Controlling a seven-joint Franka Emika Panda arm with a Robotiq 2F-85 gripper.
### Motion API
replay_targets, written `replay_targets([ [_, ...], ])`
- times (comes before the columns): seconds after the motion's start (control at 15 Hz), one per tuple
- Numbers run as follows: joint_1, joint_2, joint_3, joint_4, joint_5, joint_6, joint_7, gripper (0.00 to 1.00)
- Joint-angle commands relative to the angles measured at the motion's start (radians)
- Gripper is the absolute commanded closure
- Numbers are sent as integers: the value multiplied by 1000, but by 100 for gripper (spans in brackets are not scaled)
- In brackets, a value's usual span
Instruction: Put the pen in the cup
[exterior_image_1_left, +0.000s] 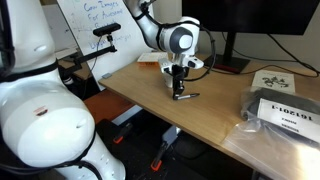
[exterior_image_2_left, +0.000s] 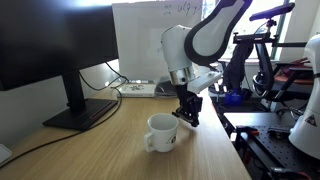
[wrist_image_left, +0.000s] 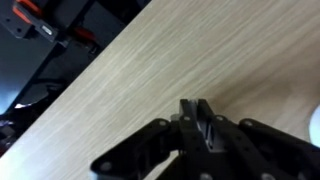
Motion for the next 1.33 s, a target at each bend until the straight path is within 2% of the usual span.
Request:
replay_targets([
  [0.0, 1, -103, -26, 3, 95, -95, 3, 97],
  [0.27, -15, -243, -37, 49, 280, -304, -3, 97],
  [0.47, -16, -325, -37, 72, 413, -363, -24, 97],
  [0.6, -11, -334, -43, 87, 526, -397, -72, 97],
  [0.93, -9, -224, -53, 123, 811, -477, -257, 97],
  [1.27, -44, -31, -70, 191, 1000, -600, -351, 97],
])
